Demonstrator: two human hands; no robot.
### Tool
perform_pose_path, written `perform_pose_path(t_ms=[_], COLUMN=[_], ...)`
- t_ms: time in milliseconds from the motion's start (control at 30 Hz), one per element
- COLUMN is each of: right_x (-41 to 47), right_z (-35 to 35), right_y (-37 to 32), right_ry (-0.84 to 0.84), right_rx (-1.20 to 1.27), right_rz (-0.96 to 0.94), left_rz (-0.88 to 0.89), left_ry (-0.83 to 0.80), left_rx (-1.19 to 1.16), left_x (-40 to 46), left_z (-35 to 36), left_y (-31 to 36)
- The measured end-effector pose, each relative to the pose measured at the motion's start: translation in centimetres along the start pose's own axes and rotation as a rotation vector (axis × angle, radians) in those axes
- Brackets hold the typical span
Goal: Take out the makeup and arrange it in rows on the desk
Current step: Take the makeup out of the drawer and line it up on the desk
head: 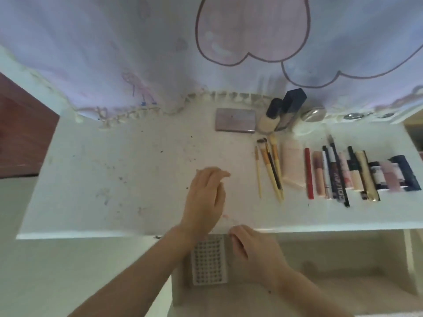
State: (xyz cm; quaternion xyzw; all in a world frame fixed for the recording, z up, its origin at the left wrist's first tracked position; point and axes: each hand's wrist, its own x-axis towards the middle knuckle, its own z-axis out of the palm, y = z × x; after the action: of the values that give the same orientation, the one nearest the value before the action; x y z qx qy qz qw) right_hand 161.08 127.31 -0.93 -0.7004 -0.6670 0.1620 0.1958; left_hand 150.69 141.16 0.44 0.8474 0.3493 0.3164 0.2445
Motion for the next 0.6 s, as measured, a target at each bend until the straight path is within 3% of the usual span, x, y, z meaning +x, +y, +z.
perform_pose_path(t_ms=[100, 167, 233, 300, 467, 600], right_x=[-4.1, -5.0, -4.4, -3.4, -2.7, -3.7], right_z=[5.2, 7.8, 8.7, 9.2, 11.6, 9.5], right_y=[0.5, 1.6, 1.4, 0.5, 0.4, 0.7], right_ry=[-0.38, -0.606, -0.552, -0.446, -0.402, -0.393], right_rx=[0.021, 0.157, 0.351, 0.53, 0.637, 0.484], right_rz=[0.307, 0.475, 0.545, 0.602, 0.779, 0.744], left_rz=[-0.345, -0.656, -0.995, -1.196, -1.298, -1.33], left_ry=[0.029, -0.082, -0.221, -0.284, -0.199, -0.221], left_rx=[-0.044, -0.042, -0.009, -0.049, -0.083, -0.14], left_x=[-12.8, -17.7, -19.0, -18.8, -18.1, -18.3], left_z=[0.7, 3.0, 4.5, 5.3, 6.9, 5.7], left_y=[1.9, 1.4, -0.1, -1.3, -1.4, -1.9])
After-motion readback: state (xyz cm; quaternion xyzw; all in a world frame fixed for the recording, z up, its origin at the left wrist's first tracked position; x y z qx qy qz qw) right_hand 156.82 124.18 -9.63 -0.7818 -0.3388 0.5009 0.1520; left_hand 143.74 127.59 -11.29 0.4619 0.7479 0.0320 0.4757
